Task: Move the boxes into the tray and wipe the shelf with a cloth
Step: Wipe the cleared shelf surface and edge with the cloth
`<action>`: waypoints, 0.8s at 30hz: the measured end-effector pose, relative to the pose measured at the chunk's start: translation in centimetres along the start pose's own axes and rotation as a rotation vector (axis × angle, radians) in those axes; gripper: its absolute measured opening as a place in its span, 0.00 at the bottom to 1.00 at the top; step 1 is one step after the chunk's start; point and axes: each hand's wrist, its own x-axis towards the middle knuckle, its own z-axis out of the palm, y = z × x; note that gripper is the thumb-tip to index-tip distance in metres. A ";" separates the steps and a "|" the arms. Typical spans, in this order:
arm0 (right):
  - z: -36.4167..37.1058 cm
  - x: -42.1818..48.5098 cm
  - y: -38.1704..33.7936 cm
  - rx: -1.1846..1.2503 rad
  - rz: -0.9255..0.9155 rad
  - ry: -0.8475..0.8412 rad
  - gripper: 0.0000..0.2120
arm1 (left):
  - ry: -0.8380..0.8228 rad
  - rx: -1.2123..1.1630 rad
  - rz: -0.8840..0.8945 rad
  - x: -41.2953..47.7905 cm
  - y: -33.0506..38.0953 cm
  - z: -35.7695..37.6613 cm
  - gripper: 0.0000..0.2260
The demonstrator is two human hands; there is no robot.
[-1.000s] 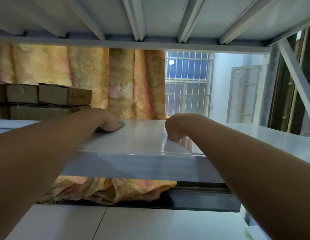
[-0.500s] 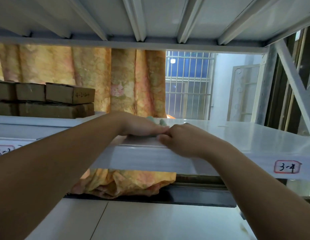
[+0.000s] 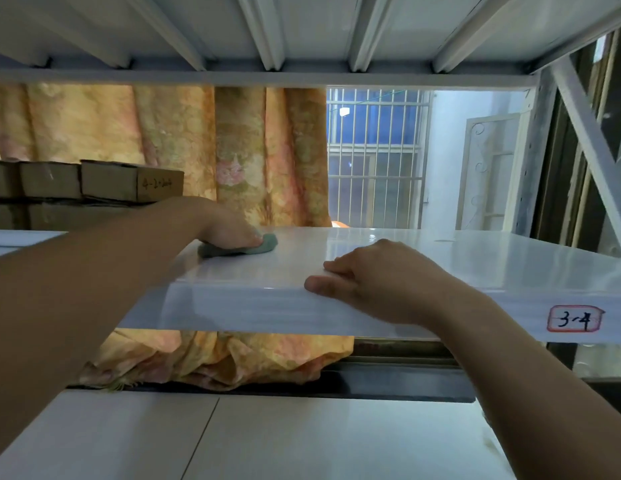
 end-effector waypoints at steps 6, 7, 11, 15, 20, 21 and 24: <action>-2.8 4.5 0.4 -0.133 -0.017 -0.206 0.29 | -0.026 0.188 -0.034 3.5 1.2 -1.3 0.26; -2.8 5.2 0.4 -0.143 -0.033 -0.237 0.27 | -0.049 0.158 -0.045 3.7 1.4 -1.6 0.26; -2.4 7.6 1.1 -0.159 -0.082 -0.341 0.20 | -0.075 0.074 -0.046 5.5 1.3 -2.1 0.25; -2.2 9.3 3.0 -0.078 -0.035 -0.425 0.15 | -0.016 0.112 -0.024 7.5 1.6 -2.1 0.25; -0.9 11.6 6.0 -0.180 0.063 -0.407 0.07 | -0.017 0.027 -0.029 12.5 3.1 -0.9 0.26; -0.7 11.9 6.4 -0.210 0.091 -0.367 0.06 | -0.023 0.014 -0.028 13.6 3.5 -0.8 0.27; 0.4 12.9 7.3 -0.264 0.118 -0.321 0.14 | -0.049 -0.020 -0.041 16.3 4.4 -1.6 0.27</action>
